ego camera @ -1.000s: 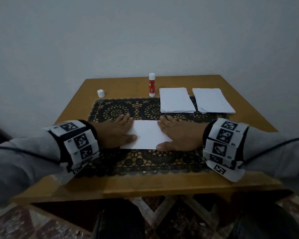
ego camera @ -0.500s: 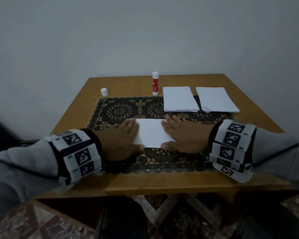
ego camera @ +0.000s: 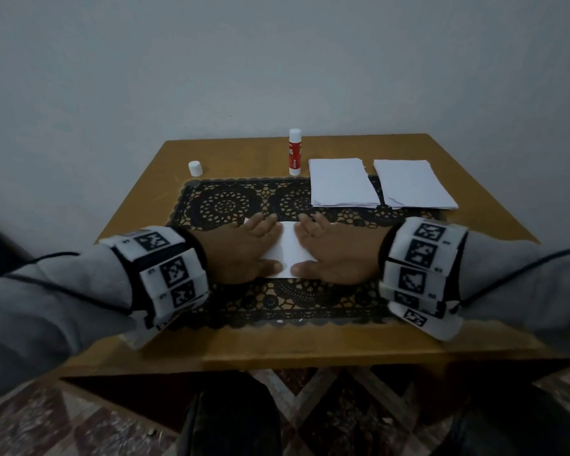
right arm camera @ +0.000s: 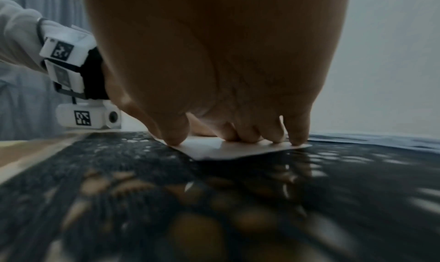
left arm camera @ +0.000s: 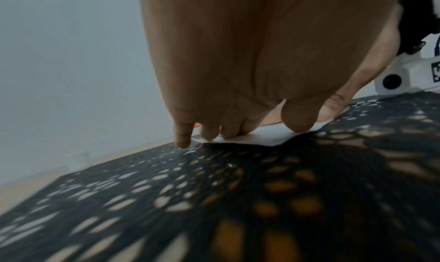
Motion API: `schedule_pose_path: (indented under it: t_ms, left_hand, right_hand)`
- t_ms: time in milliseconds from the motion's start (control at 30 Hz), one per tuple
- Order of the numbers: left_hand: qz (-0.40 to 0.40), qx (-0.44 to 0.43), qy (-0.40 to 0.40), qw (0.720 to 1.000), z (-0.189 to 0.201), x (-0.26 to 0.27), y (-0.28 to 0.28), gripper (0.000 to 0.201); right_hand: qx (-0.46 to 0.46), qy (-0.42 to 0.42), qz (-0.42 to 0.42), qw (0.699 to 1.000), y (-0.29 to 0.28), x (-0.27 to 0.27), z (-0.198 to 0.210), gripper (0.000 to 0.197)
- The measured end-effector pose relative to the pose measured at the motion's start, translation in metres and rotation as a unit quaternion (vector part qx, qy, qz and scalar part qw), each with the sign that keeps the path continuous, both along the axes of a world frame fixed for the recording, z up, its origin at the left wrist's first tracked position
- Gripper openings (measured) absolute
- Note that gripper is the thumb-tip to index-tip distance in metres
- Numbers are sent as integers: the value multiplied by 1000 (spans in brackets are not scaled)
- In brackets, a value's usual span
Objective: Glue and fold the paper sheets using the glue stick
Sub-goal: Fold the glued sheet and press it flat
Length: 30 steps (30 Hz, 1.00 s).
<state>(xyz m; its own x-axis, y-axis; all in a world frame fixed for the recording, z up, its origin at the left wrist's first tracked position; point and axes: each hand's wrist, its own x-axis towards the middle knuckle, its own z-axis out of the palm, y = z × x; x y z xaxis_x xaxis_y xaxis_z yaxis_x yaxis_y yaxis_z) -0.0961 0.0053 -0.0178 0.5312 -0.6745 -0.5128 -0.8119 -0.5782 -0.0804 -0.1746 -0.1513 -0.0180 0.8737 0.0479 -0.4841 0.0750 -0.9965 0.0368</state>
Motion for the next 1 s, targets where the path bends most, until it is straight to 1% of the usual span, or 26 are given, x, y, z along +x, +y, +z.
schedule_pose_path:
  t_ms: [100, 267, 367, 467, 533, 633, 700, 767, 867, 933, 1000]
  left_hand:
    - [-3, 4, 7, 1000, -1, 2, -6, 74]
    - [41, 34, 7, 999, 3, 11, 22, 74]
    - [47, 30, -3, 998, 2, 6, 12, 73]
    - [11, 11, -7, 1000, -2, -7, -8, 72]
    - [1, 6, -4, 1000, -2, -6, -8, 72]
    - [37, 14, 7, 999, -1, 7, 13, 73]
    - [53, 22, -3, 998, -1, 11, 24, 74]
    - [58, 24, -12, 998, -1, 9, 19, 74]
    - [54, 9, -14, 998, -3, 2, -4, 73]
    - [47, 2, -11, 999, -4, 2, -9, 72]
    - [46, 3, -10, 999, -5, 4, -1, 71]
  right_hand:
    - [10, -3, 11, 1000, 1, 3, 0, 80]
    - [2, 16, -27, 1000, -31, -8, 0, 81]
    - [-3, 7, -43, 999, -13, -6, 1, 83]
    - [4, -12, -24, 1000, 7, 0, -2, 82]
    - [7, -8, -18, 1000, -1, 0, -2, 82]
    - [7, 8, -41, 999, -29, -8, -2, 83]
    - [-1, 12, -53, 999, -37, -12, -2, 83]
    - [-3, 8, -56, 998, -27, -10, -2, 81]
    - [14, 2, -53, 999, -6, -2, -2, 79]
    - [16, 5, -50, 999, -6, 0, -1, 79]
    - [12, 5, -56, 998, -13, -7, 0, 80]
